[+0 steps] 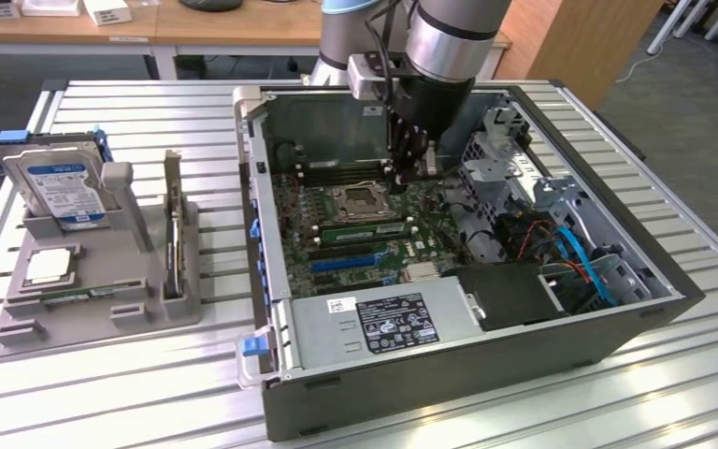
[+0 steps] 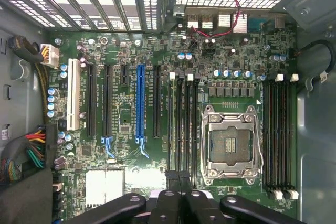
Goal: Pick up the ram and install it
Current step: 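Press down the ram until it locks into place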
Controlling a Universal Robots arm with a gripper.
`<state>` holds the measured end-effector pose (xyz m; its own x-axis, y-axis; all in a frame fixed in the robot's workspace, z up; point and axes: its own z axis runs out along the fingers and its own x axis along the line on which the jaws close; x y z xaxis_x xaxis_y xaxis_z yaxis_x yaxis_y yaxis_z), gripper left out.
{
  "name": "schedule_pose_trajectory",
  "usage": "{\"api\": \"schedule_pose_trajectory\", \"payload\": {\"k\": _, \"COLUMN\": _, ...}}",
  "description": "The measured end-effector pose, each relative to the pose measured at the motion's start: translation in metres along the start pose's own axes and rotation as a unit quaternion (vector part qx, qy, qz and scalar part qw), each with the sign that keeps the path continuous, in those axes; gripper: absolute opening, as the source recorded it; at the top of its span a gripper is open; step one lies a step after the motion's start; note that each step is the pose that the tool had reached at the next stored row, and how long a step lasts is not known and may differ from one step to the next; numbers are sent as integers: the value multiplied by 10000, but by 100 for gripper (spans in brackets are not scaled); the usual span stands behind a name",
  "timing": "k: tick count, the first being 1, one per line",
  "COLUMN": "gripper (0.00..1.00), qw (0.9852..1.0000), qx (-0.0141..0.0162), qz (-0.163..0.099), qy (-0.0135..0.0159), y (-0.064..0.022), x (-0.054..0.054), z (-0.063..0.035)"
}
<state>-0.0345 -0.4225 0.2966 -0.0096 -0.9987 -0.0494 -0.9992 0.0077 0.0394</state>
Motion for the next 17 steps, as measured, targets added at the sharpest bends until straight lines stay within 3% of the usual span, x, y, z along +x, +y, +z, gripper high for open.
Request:
{"api": "schedule_pose_trajectory", "payload": {"k": 3, "gripper": 11, "qw": 10000, "qx": 0, "qz": 0, "qy": 0, "y": -18, "x": 0, "z": -1}}
{"api": "schedule_pose_trajectory", "payload": {"k": 17, "gripper": 11, "qw": 10000, "qx": -1, "qz": -6, "qy": 0, "y": -364, "x": -4, "z": -11}}
